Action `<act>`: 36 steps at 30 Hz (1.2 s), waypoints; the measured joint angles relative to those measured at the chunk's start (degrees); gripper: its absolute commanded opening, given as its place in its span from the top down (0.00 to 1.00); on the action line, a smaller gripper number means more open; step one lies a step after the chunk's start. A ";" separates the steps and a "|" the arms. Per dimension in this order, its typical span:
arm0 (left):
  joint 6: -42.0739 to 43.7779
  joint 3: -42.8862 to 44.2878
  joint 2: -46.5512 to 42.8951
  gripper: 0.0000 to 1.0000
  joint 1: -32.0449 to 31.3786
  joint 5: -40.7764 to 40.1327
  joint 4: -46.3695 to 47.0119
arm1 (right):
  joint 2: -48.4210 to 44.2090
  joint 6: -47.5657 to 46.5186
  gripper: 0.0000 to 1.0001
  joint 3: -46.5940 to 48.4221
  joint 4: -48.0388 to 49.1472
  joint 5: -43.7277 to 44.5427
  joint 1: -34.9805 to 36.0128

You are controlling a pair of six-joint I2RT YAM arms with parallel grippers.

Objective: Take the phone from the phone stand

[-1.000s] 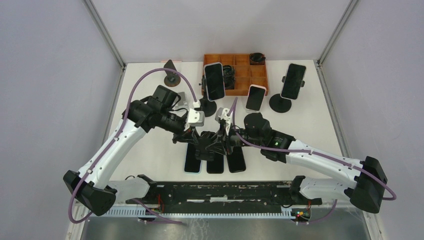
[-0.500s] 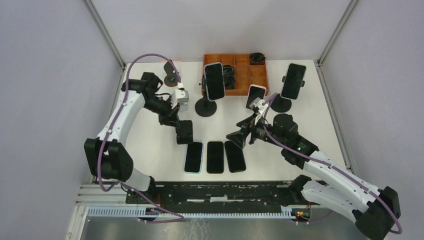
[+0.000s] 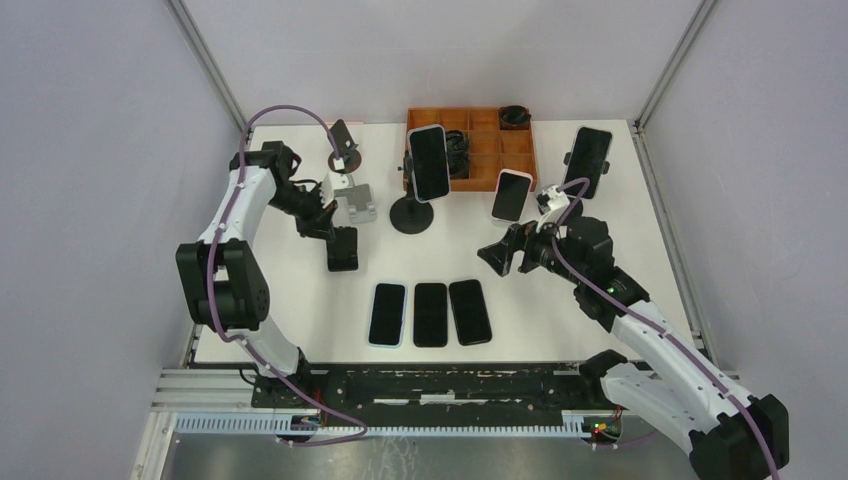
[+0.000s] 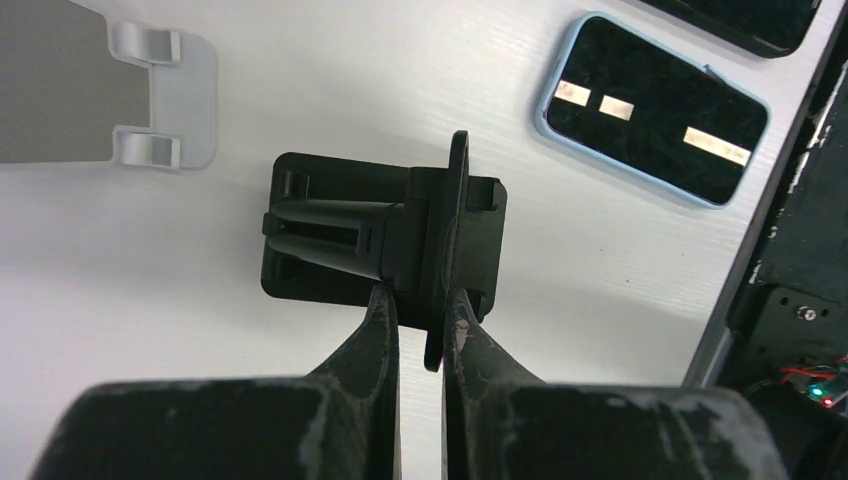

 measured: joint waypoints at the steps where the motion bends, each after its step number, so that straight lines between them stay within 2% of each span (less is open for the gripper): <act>1: 0.59 -0.02 0.48 0.98 0.00 0.07 0.50 | 0.09 0.50 0.02 -0.28 -0.17 0.17 -1.29; 12: 6.82 -1.97 5.92 0.98 0.00 1.53 2.64 | 2.14 2.54 0.02 -3.08 -2.40 3.76 -11.52; 13: 7.54 -2.51 6.08 0.95 0.00 1.77 2.89 | 2.62 2.64 0.02 -3.10 -2.29 4.02 -12.37; 14: 7.72 -2.95 6.08 0.85 0.00 1.99 3.28 | 3.23 2.69 0.02 -3.10 -2.08 4.20 -12.98; 19: 7.80 -5.22 5.60 0.23 0.02 1.20 5.44 | 7.23 2.60 0.02 -3.61 0.92 5.75 -14.60; 21: 7.76 -5.90 5.60 0.03 0.02 0.76 6.56 | 9.68 1.95 0.02 -3.63 2.97 6.80 -14.75; 28: 7.63 -2.19 3.69 0.00 0.02 1.64 5.73 | 19.17 -1.75 0.02 -3.63 10.67 9.11 -16.09; 36: 7.30 8.57 0.26 0.00 0.02 6.38 -4.72 | 32.09 -4.35 0.02 -2.86 22.38 6.14 -17.92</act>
